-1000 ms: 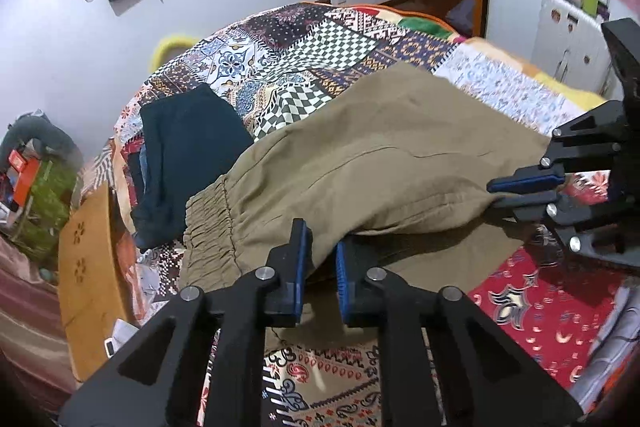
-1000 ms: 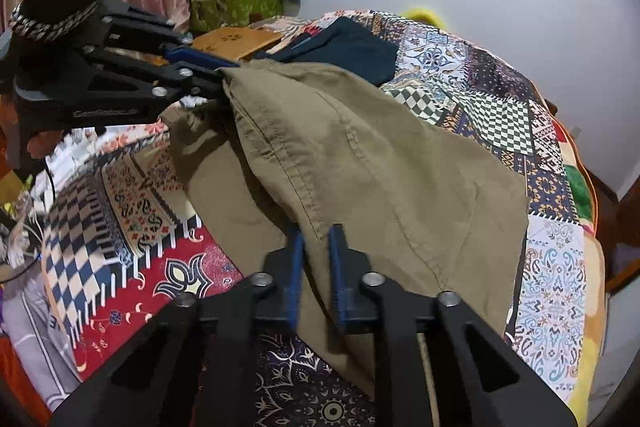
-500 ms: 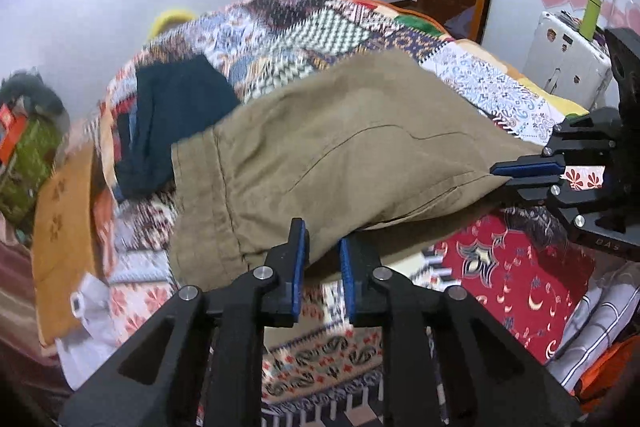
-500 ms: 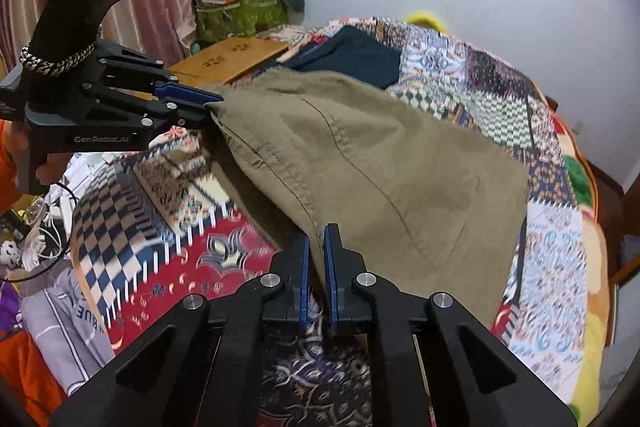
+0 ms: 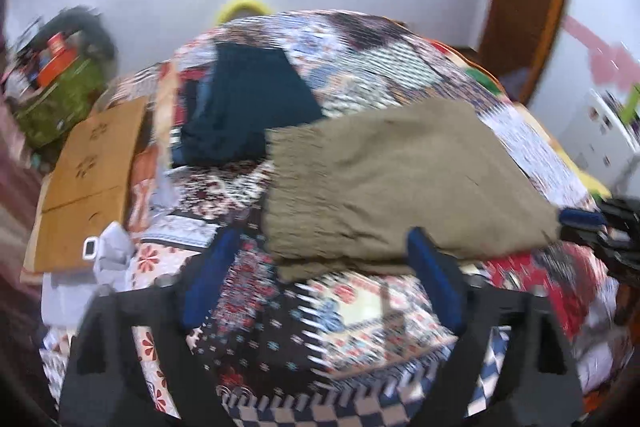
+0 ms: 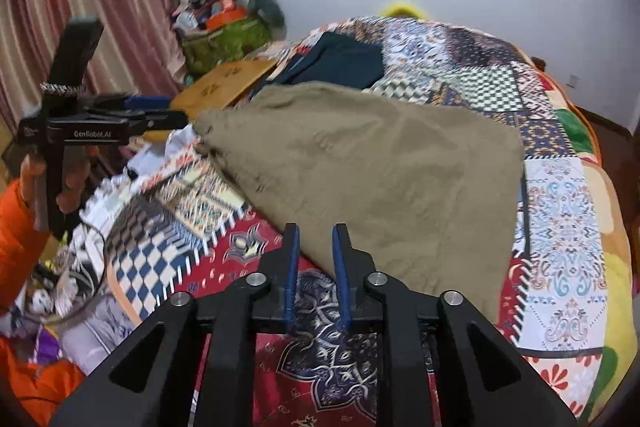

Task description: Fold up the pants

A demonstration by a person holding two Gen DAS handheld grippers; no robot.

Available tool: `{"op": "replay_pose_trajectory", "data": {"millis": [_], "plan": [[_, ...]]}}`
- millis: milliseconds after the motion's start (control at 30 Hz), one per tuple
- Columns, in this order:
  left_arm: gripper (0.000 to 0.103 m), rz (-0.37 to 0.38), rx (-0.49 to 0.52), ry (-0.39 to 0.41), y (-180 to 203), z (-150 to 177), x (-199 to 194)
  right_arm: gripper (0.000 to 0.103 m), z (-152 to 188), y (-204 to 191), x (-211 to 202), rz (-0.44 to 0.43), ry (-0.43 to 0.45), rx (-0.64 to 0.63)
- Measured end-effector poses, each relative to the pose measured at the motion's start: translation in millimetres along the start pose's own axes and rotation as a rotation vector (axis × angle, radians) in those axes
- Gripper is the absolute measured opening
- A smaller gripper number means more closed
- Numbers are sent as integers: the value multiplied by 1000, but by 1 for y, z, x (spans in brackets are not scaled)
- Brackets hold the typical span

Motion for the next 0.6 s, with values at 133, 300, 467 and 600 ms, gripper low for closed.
{"op": "replay_pose_trajectory", "data": {"millis": [133, 300, 467, 600], "plan": [[91, 24, -118, -56, -19, -1, 23, 34, -11, 11, 1, 50, 45, 34], [91, 41, -148, -119, -17, 9, 50, 40, -17, 19, 12, 66, 57, 112], [90, -4, -81, -133, -12, 26, 60, 44, -19, 11, 33, 37, 46, 125], [91, -6, -90, -136, -23, 38, 60, 44, -3, 12, 55, 49, -25, 118]]}}
Point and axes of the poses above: each gripper's, at about its wrist camera, not at the fingertips, and x roughly the way its jaws point, y to its right, z to its underside, the point moved 3 cm from there along x, roughly the way its jaws point, and after that the axes turned 15 degrees about y, right-handed, at the moved point
